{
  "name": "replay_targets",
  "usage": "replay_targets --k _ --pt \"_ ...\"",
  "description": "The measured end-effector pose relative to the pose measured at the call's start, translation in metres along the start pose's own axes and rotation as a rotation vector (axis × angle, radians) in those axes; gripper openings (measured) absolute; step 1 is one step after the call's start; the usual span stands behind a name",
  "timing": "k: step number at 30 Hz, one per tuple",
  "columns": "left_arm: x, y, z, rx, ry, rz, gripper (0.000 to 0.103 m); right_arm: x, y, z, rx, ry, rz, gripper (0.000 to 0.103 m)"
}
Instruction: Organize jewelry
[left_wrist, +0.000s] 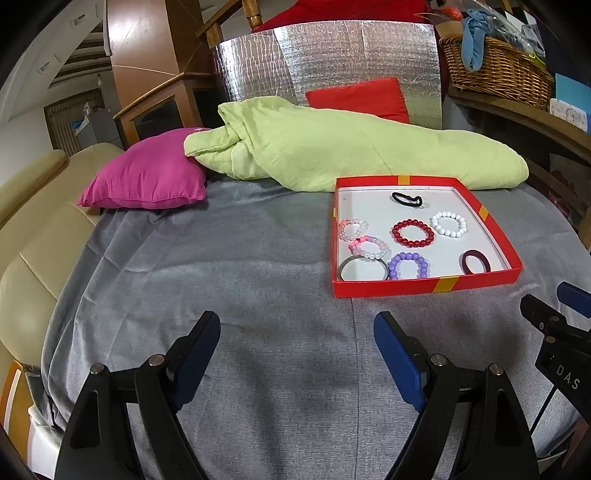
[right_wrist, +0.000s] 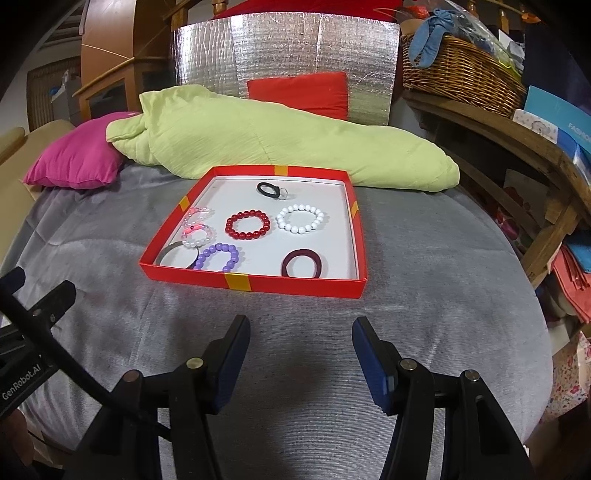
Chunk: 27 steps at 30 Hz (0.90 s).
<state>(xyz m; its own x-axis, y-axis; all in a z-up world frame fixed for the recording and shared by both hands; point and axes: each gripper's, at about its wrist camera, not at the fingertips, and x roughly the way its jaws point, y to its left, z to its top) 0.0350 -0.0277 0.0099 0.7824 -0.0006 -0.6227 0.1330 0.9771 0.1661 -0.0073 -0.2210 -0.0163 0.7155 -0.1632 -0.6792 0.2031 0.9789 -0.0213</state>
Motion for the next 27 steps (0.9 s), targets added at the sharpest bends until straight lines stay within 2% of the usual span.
replay_targets --k 13,27 --pt "-0.004 -0.008 0.005 0.005 -0.012 -0.021 0.086 -0.001 -0.009 0.0 0.019 -0.001 -0.01 0.062" --pt "-0.009 0.014 0.002 -0.029 -0.021 -0.009 0.086 -0.002 0.014 -0.001 -0.01 -0.013 -0.006 0.062"
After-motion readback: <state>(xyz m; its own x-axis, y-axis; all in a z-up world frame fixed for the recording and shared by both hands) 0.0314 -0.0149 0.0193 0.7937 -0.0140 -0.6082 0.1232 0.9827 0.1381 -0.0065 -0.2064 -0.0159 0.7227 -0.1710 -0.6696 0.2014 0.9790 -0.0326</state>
